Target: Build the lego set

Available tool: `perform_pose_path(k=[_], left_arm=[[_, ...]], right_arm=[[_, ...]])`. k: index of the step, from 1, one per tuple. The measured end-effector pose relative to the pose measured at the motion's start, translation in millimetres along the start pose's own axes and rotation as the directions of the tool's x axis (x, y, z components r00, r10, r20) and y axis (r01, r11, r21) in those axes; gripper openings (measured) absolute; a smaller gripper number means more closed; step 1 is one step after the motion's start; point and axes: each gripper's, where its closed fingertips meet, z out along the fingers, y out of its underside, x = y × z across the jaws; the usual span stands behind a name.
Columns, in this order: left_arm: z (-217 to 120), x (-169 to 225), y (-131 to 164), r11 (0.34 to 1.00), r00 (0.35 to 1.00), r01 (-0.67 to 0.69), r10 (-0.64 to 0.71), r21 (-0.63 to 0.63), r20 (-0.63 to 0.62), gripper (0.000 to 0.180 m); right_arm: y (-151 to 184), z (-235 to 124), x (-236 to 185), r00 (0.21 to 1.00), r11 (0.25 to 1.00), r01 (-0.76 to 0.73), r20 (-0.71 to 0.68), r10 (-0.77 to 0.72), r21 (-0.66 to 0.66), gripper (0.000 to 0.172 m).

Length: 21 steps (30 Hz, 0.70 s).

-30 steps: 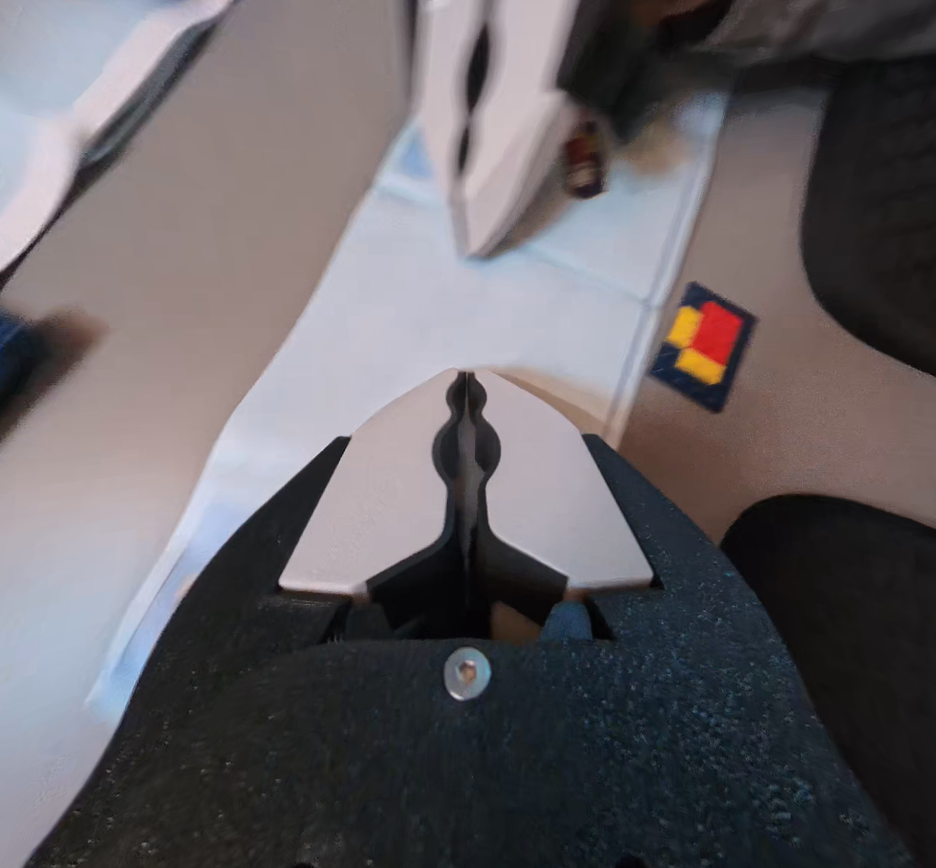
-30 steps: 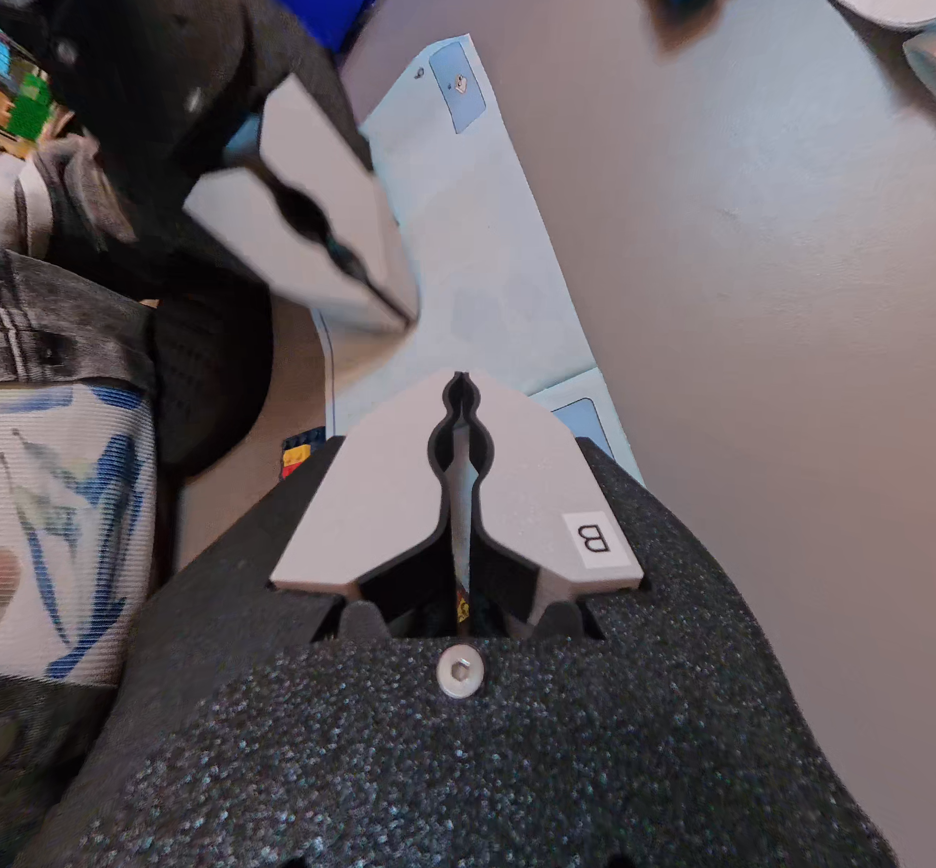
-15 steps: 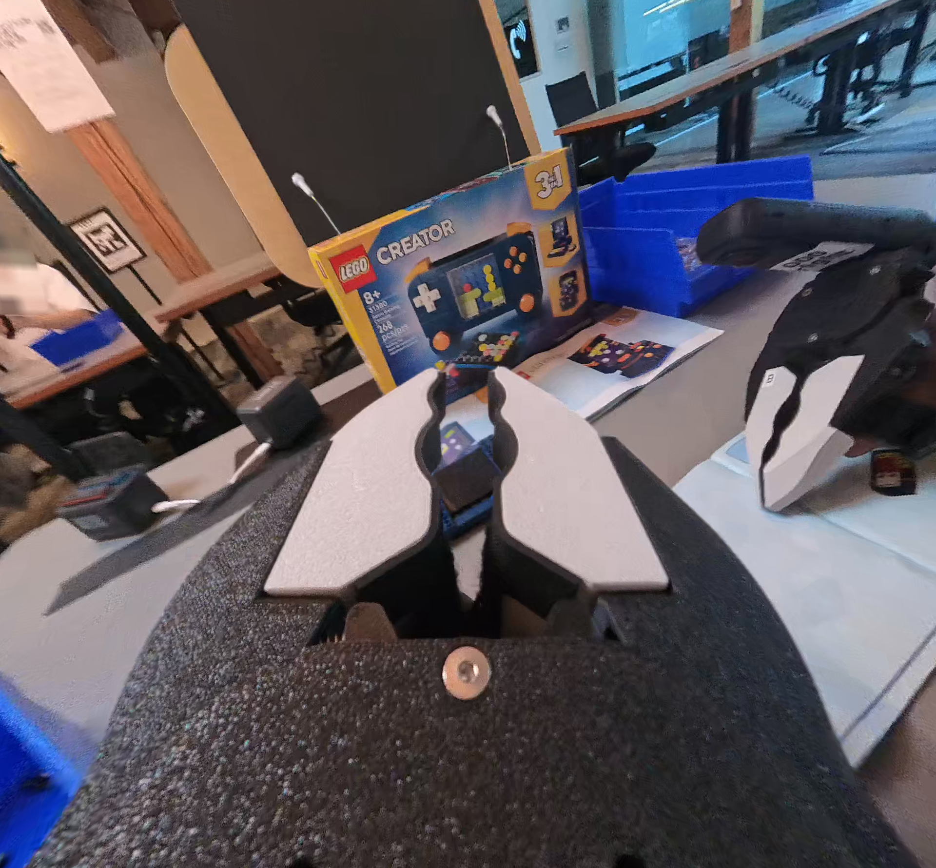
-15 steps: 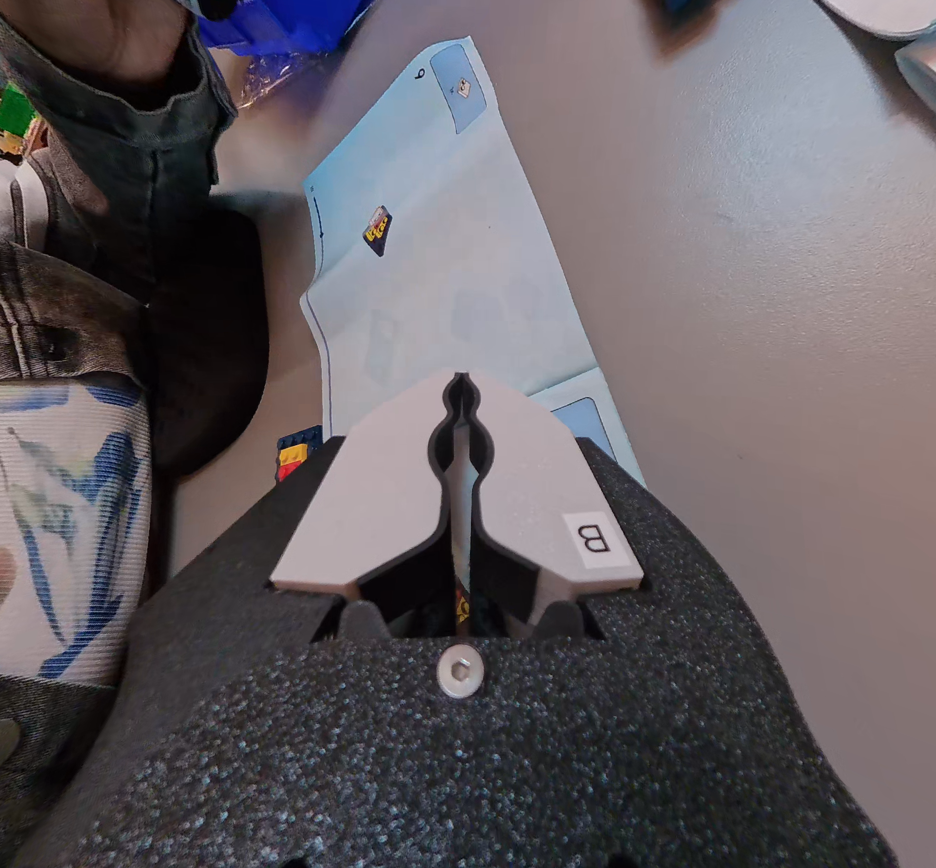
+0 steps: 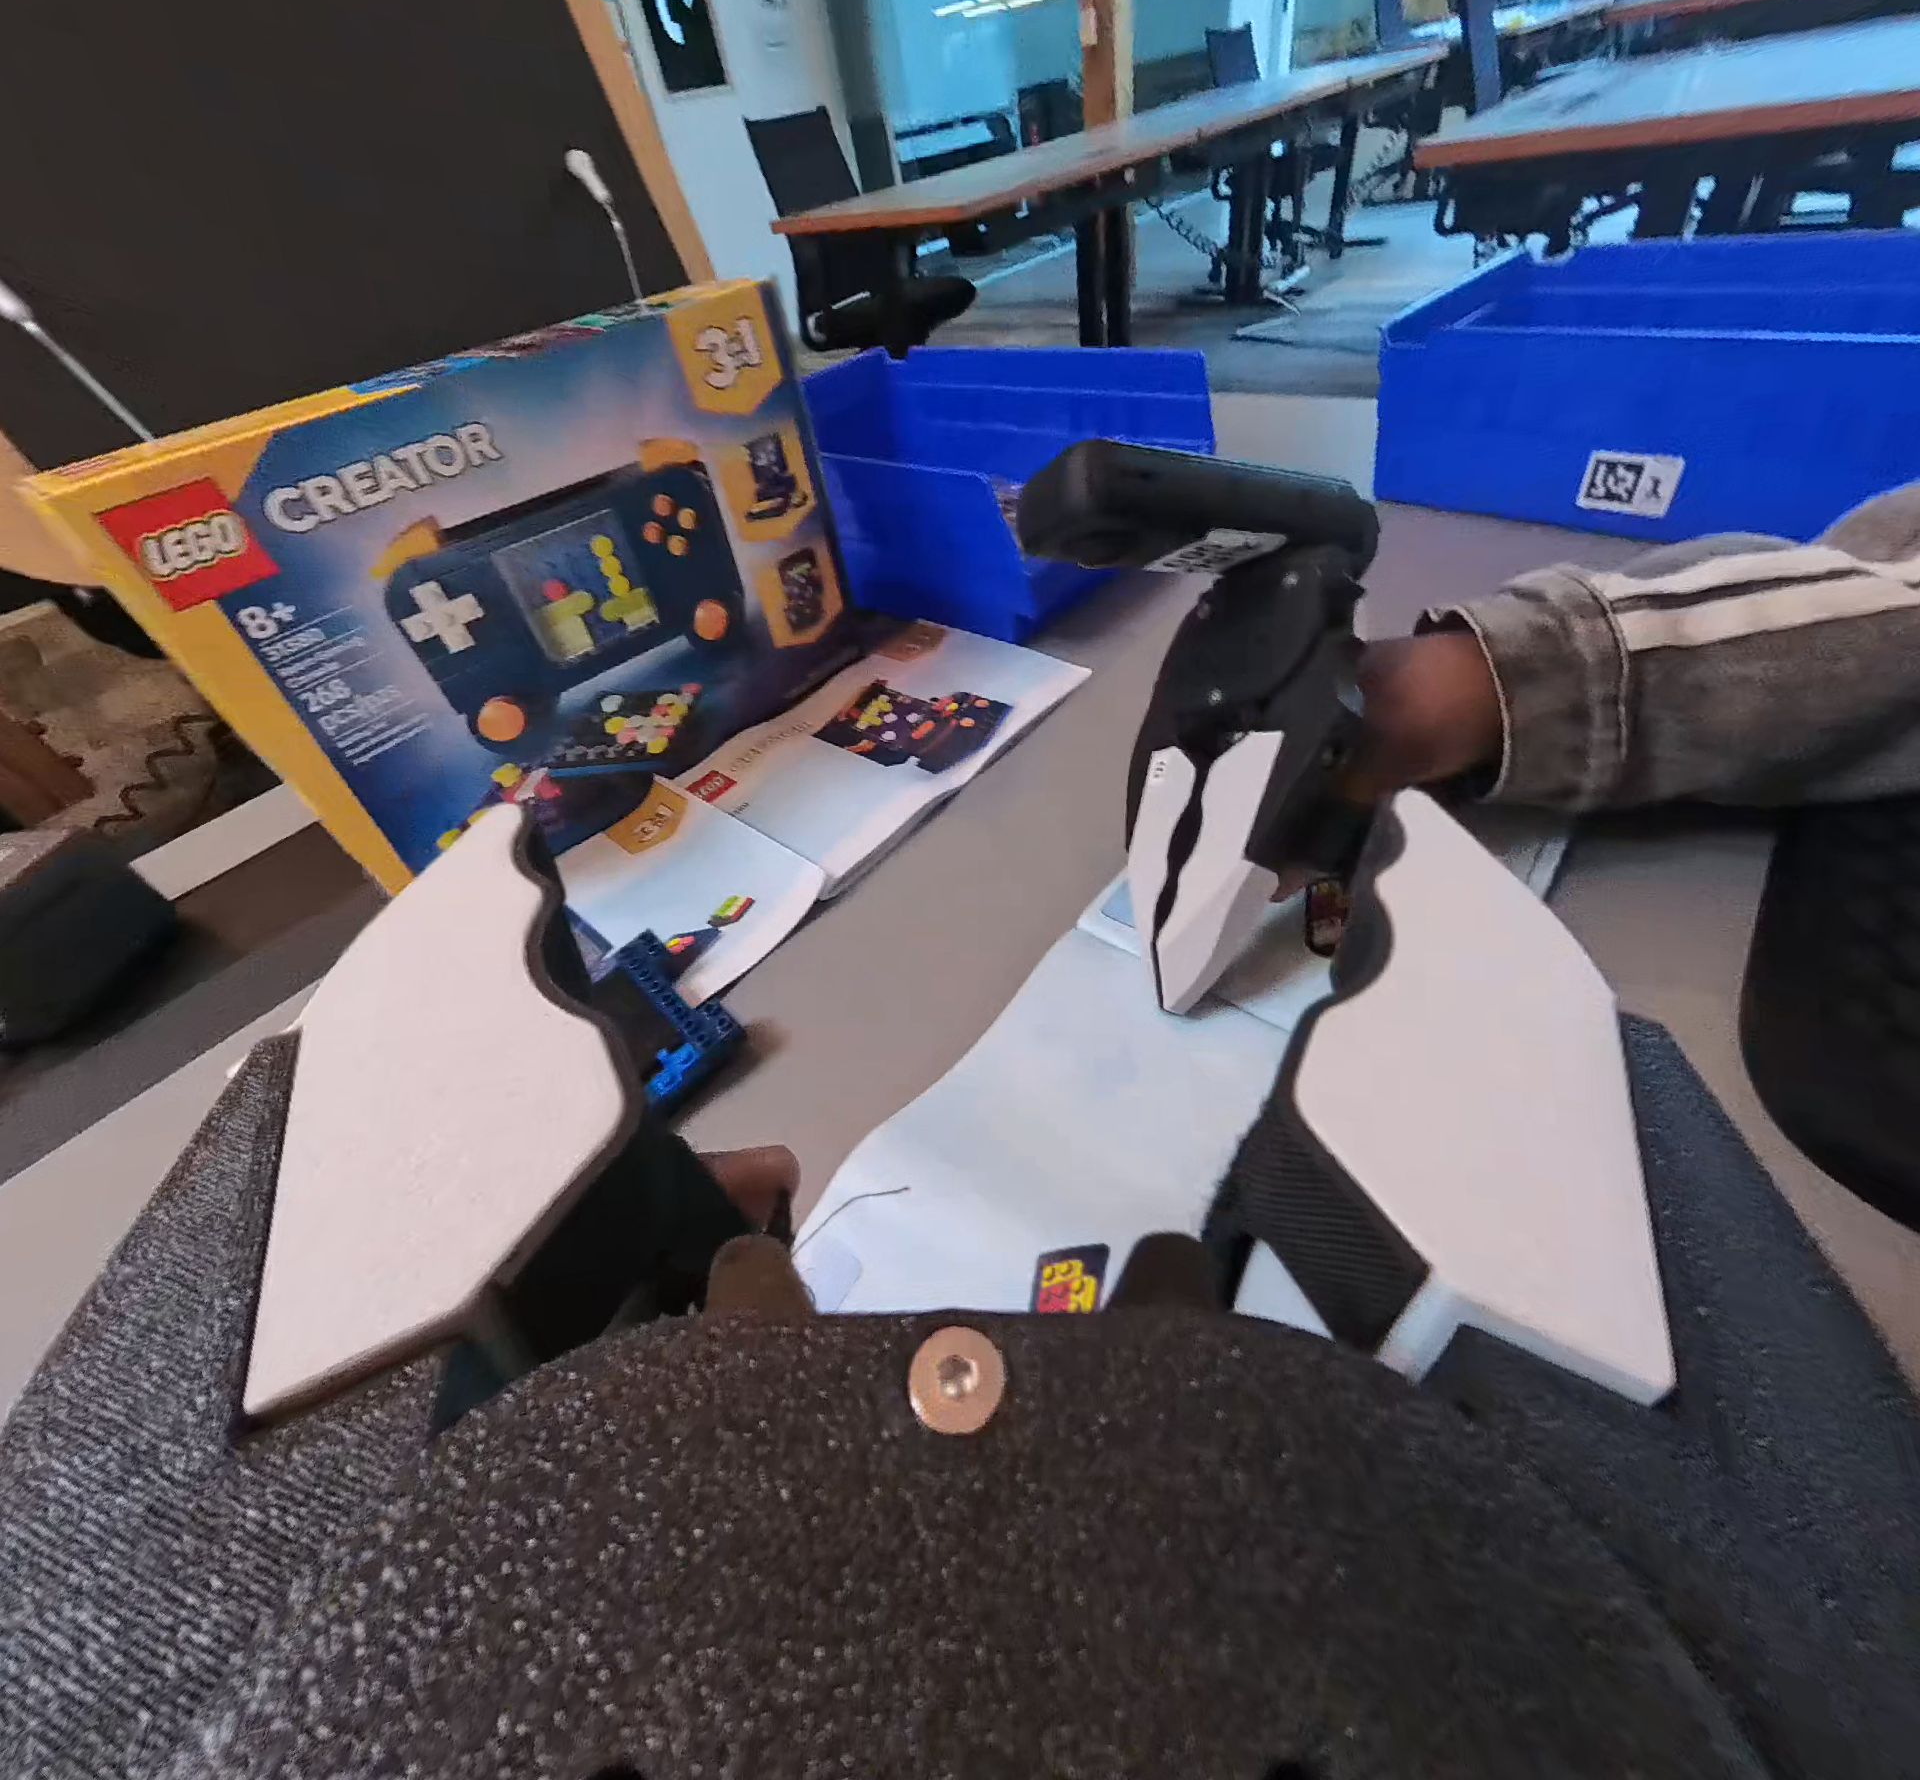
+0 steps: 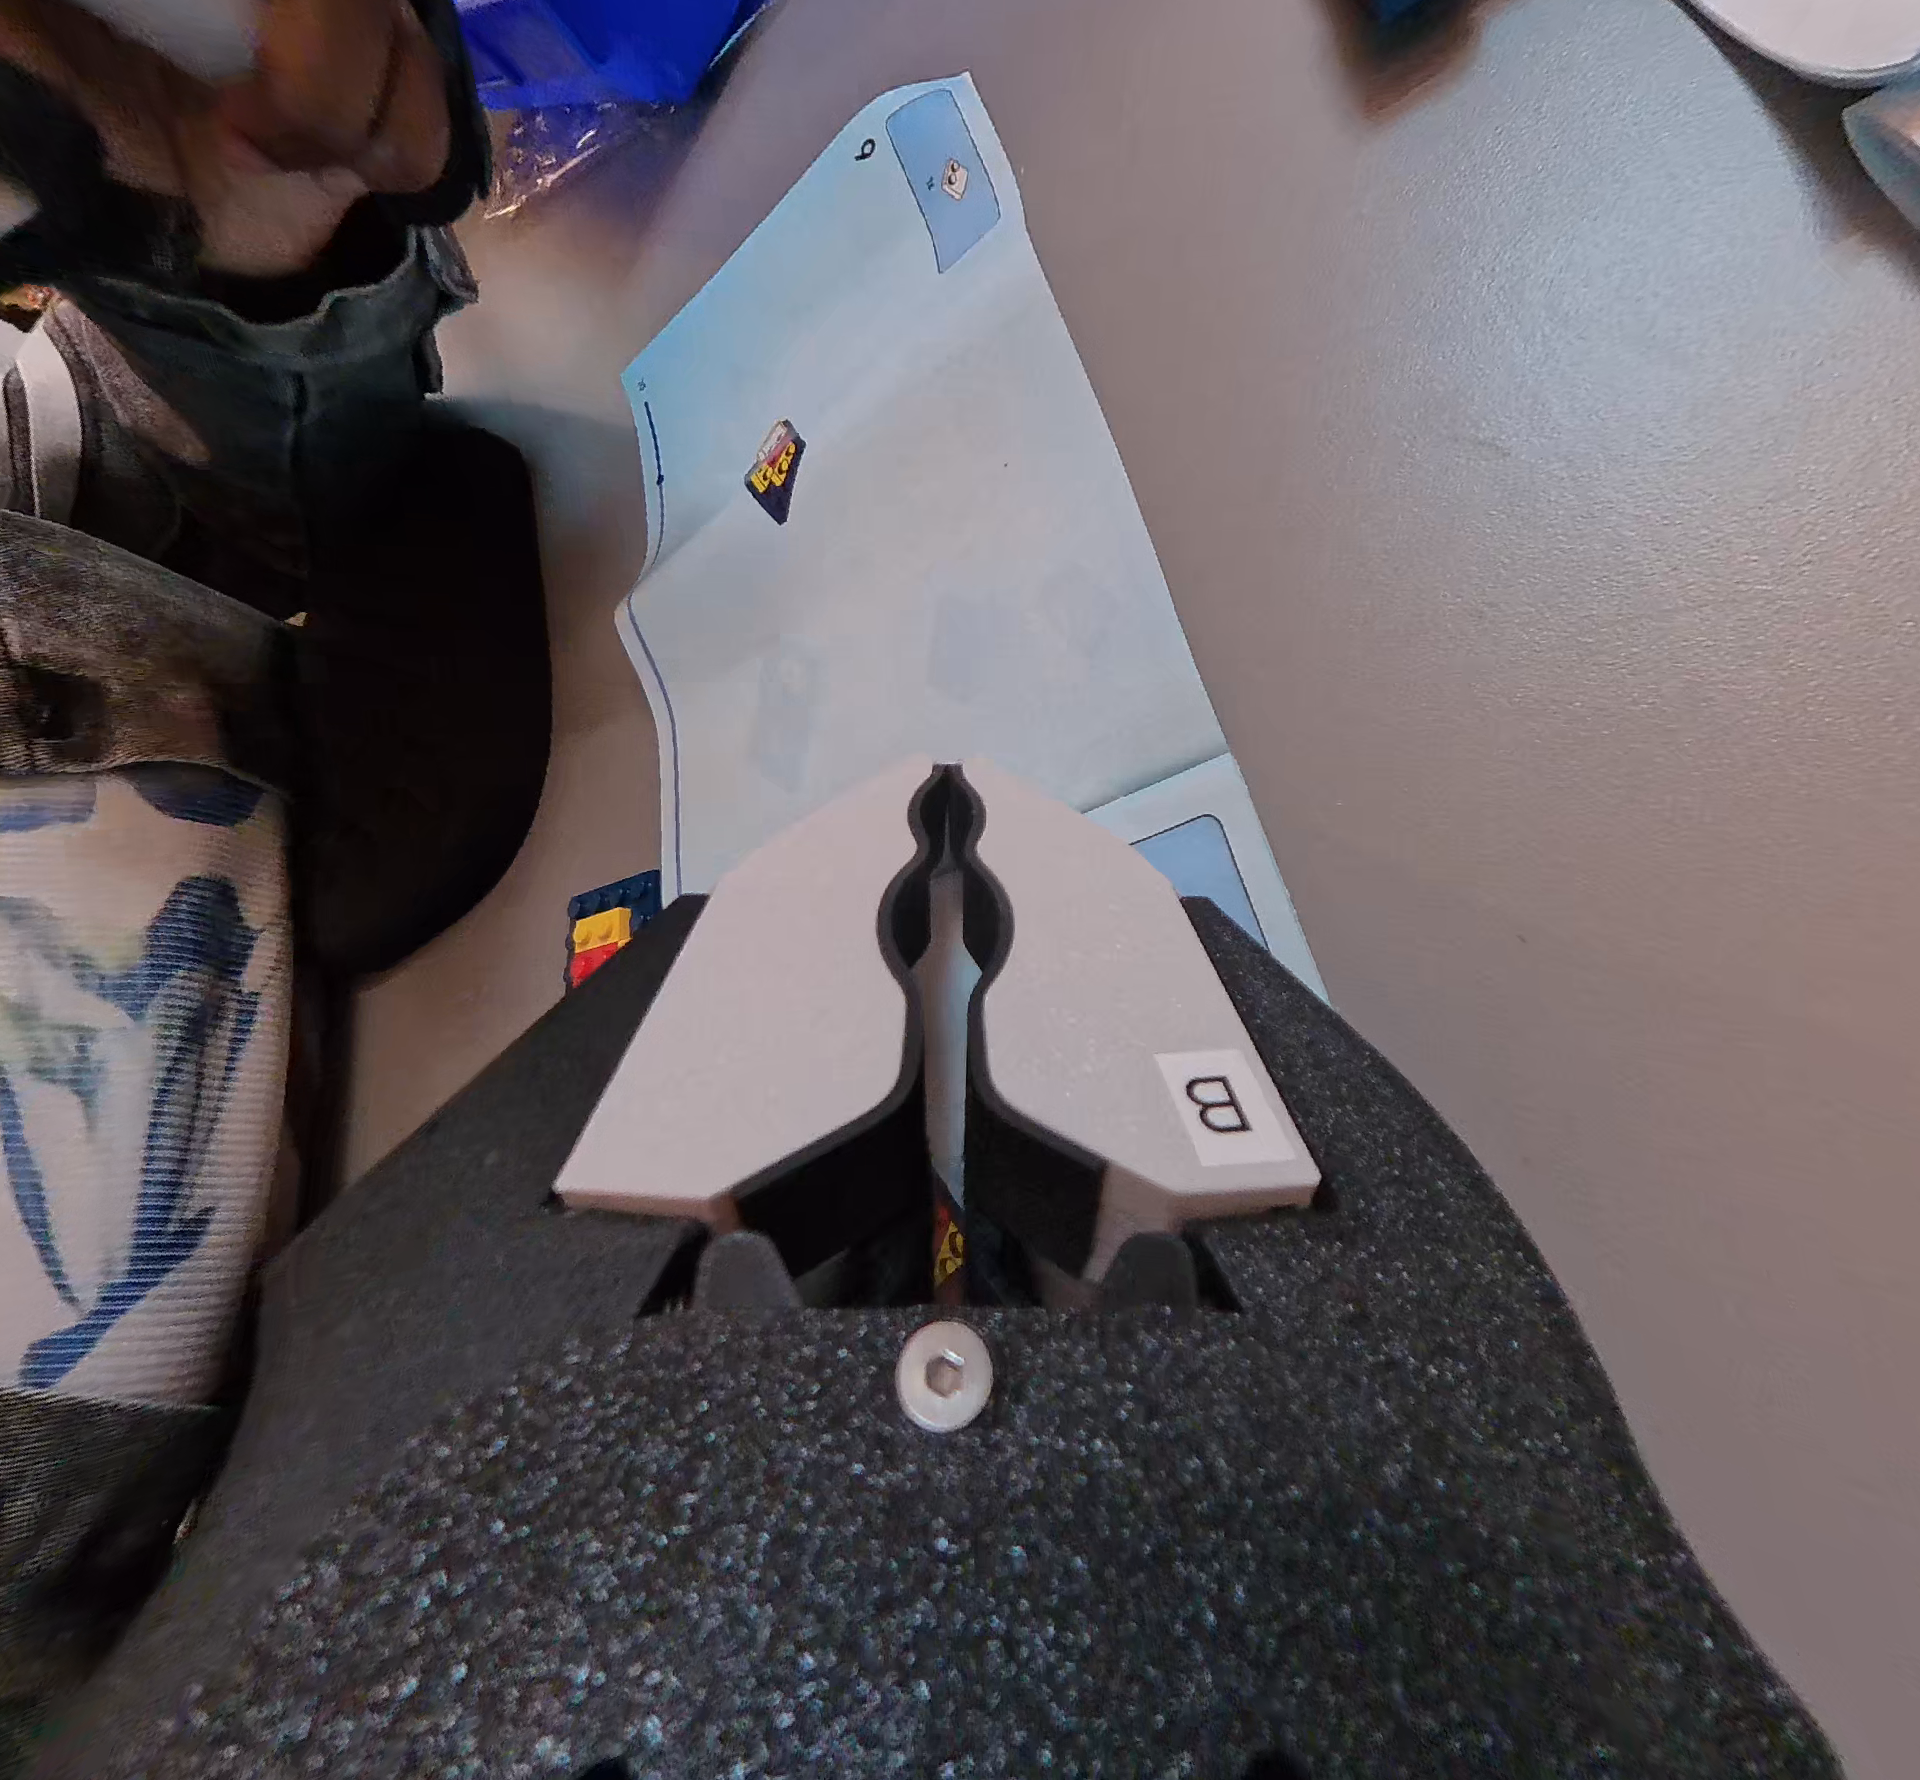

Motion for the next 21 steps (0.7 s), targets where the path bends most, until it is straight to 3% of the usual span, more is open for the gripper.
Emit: perform_pose_path(k=[4,8,10,13,16,18,21], left_arm=[[-10,3,-13,0.999,0.999,-0.046,0.046,-0.016,-0.013,0.131],[-68,-44,-53,0.995,0.988,-0.097,0.099,-0.02,0.119,0.101],[-110,-82,-56,0.983,0.981,-0.089,0.114,-0.159,0.157,0.087],[-179,-160,-49,0.933,0.938,0.012,0.114,-0.359,0.327,0.09],[-230,-207,-46,0.934,0.877,0.174,-0.002,-0.312,0.481,0.089],[-244,-202,-48,0.954,0.877,0.191,-0.06,-0.232,0.477,0.087],[-256,-187,-41,0.967,0.877,0.155,-0.04,-0.204,0.478,0.087]], right_arm=[[1,0,-5,0.999,1.0,0.011,0.037,-0.011,-0.01,0.003],[0,-3,-14,0.994,1.0,0.028,0.102,-0.027,-0.006,0.015],[-8,-9,-27,0.986,0.997,0.071,0.145,-0.076,0.041,0.024],[-36,-31,-49,0.974,0.972,0.126,0.159,-0.159,0.2,0.036],[-59,-59,-62,0.967,0.925,0.193,0.099,-0.237,0.327,0.046],[-64,-73,-63,0.962,0.897,0.249,0.013,-0.272,0.365,0.051],[-62,-85,-59,0.955,0.878,0.296,-0.086,-0.285,0.376,0.055]])
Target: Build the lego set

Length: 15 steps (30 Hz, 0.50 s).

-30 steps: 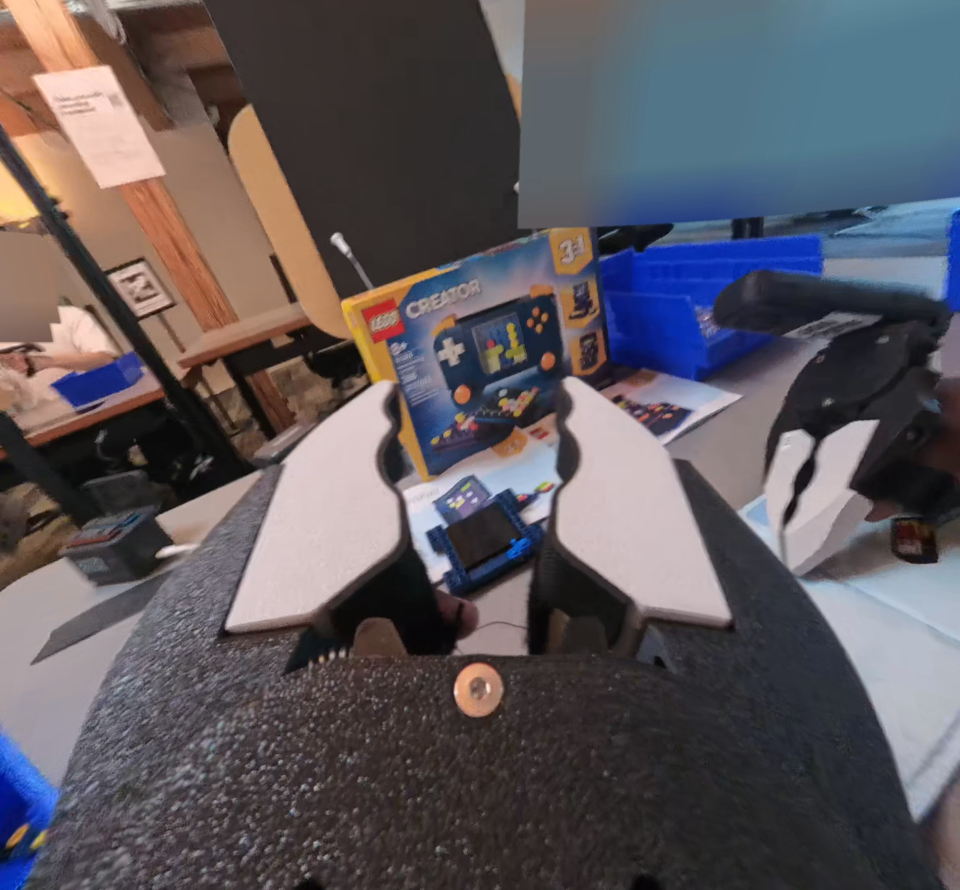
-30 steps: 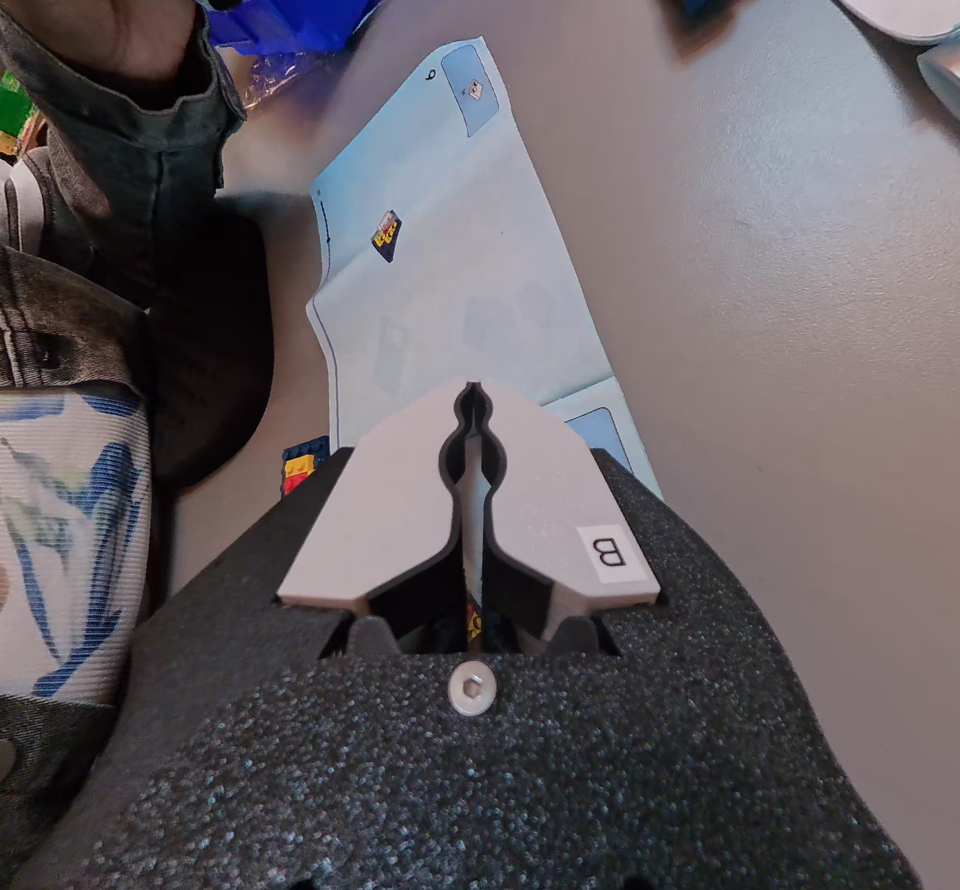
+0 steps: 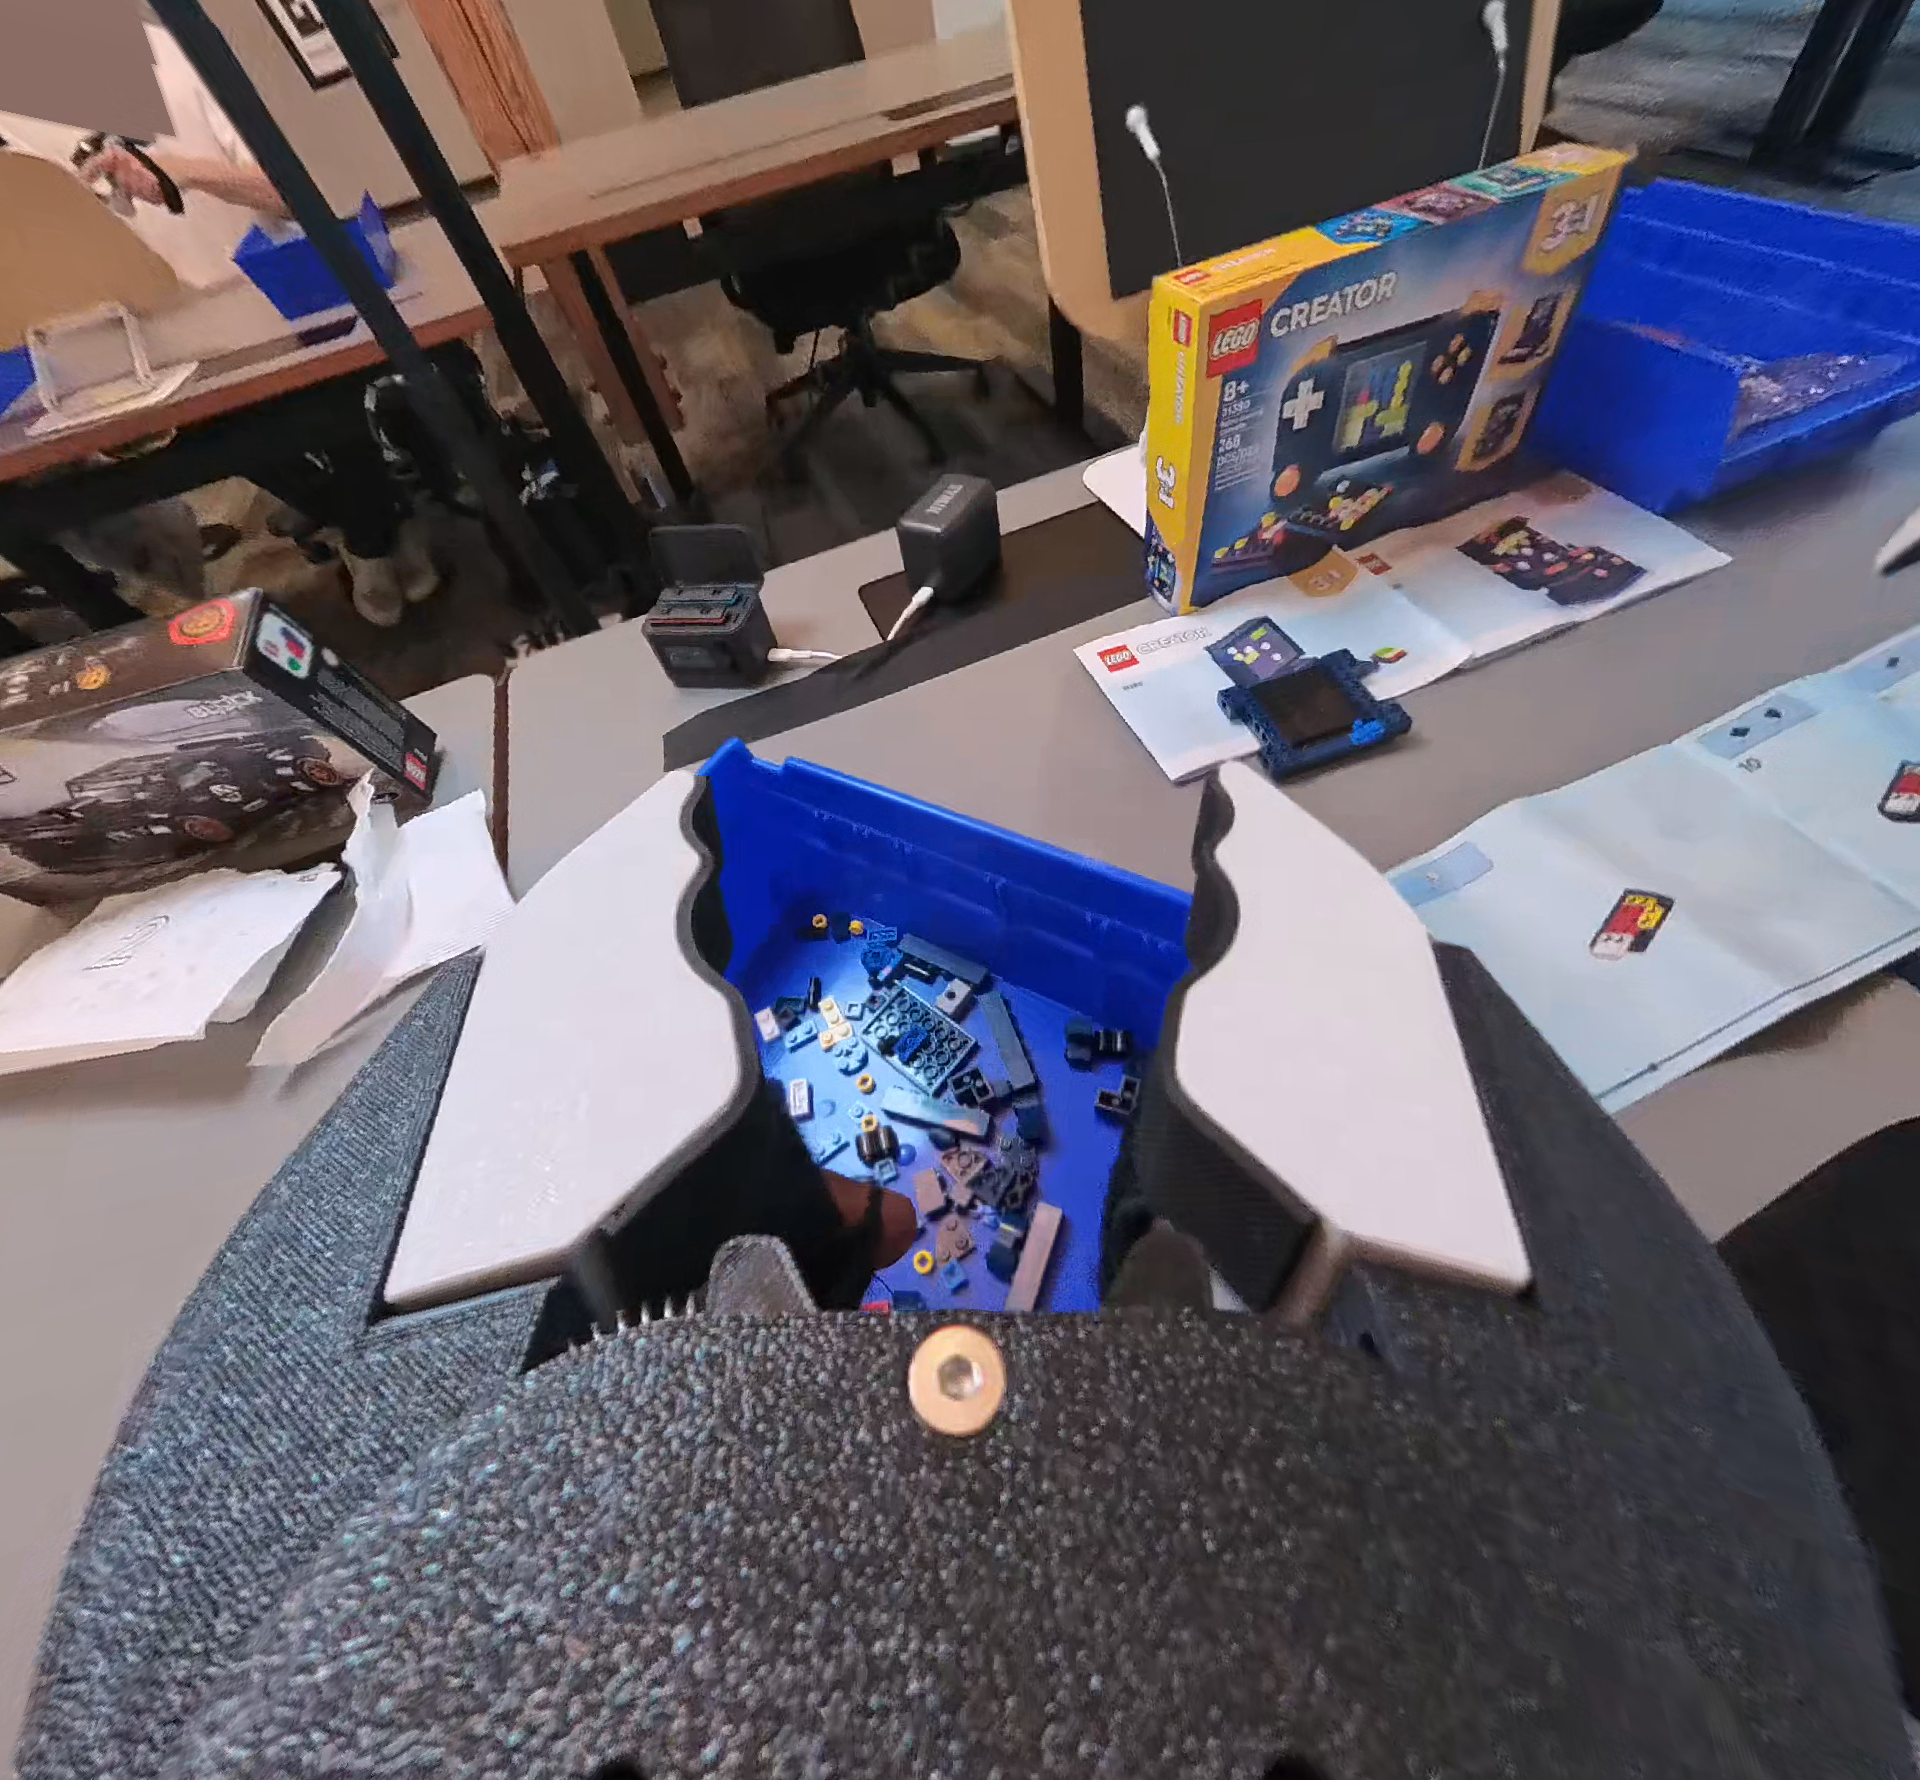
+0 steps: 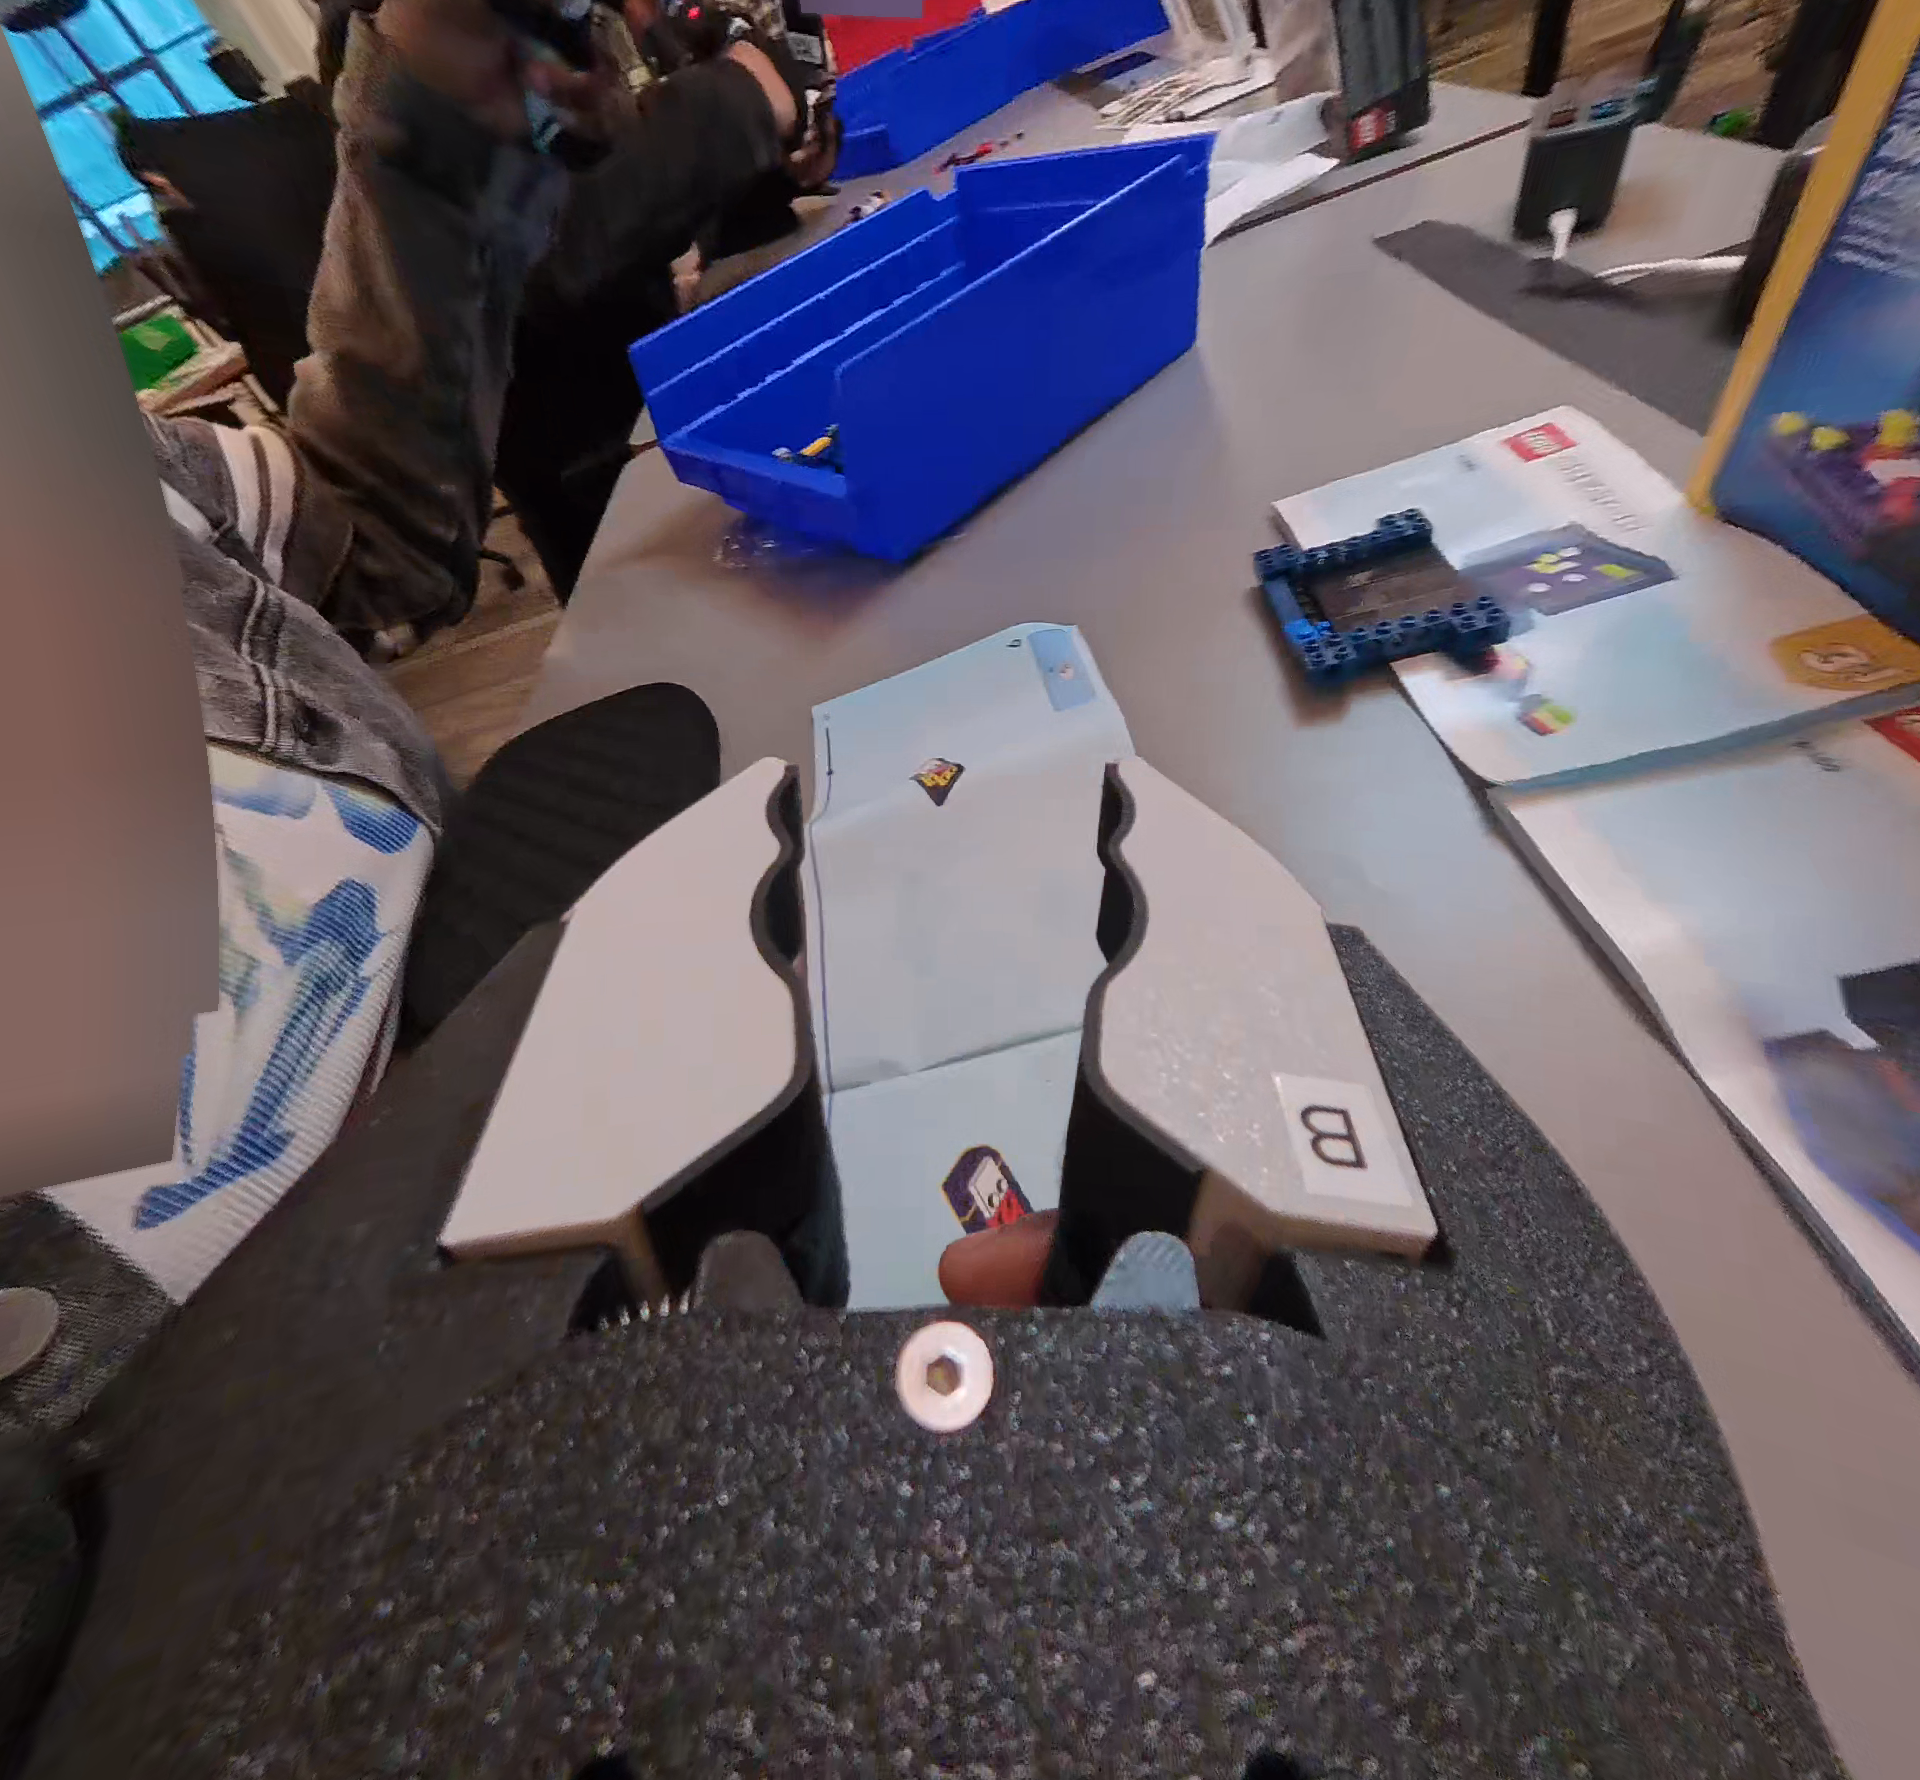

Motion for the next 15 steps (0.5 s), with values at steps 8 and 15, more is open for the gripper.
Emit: perform_pose_path(k=[8,15], left_arm=[[-17,87,132,0.905,0.972,-0.163,0.078,-0.393,-0.223,0.067],[-6,106,201,0.86,0.977,-0.152,0.057,-0.487,-0.204,0.04]], right_arm=[[26,-22,7,0.991,0.995,-0.072,-0.111,0.08,0.075,0.057],[41,-45,41,0.964,0.988,-0.102,-0.235,0.126,0.113,0.053]])
